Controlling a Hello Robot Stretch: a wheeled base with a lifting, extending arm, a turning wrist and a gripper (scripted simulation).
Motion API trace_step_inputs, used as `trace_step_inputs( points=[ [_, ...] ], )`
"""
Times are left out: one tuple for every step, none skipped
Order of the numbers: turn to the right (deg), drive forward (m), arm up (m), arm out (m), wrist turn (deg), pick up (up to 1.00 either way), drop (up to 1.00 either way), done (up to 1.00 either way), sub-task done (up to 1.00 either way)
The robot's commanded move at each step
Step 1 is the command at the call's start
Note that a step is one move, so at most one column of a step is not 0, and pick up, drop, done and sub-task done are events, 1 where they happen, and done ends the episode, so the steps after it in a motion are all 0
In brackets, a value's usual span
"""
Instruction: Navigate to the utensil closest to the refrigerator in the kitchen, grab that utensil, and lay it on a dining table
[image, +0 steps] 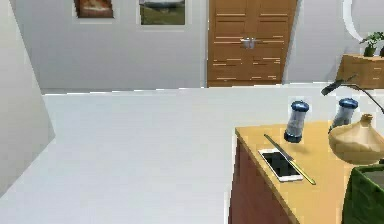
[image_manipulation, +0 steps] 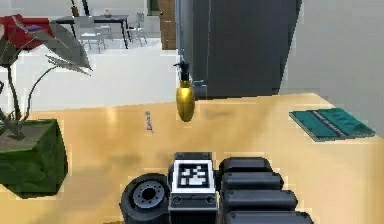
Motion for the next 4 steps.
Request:
trace_step_inputs(
  points=[
    [0.0, 1.00, 0.00, 0.00, 0.0, 0.00, 0.00, 0.00, 0.00],
    [27.0, 0.00, 0.00, 0.00, 0.0, 0.00, 0.00, 0.00, 0.00],
    [0.0, 0.20, 0.00, 0.00, 0.0, 0.00, 0.00, 0.00, 0.00],
    [45.0, 0.00, 0.00, 0.00, 0.0, 0.00, 0.00, 0.00, 0.00]
  ],
)
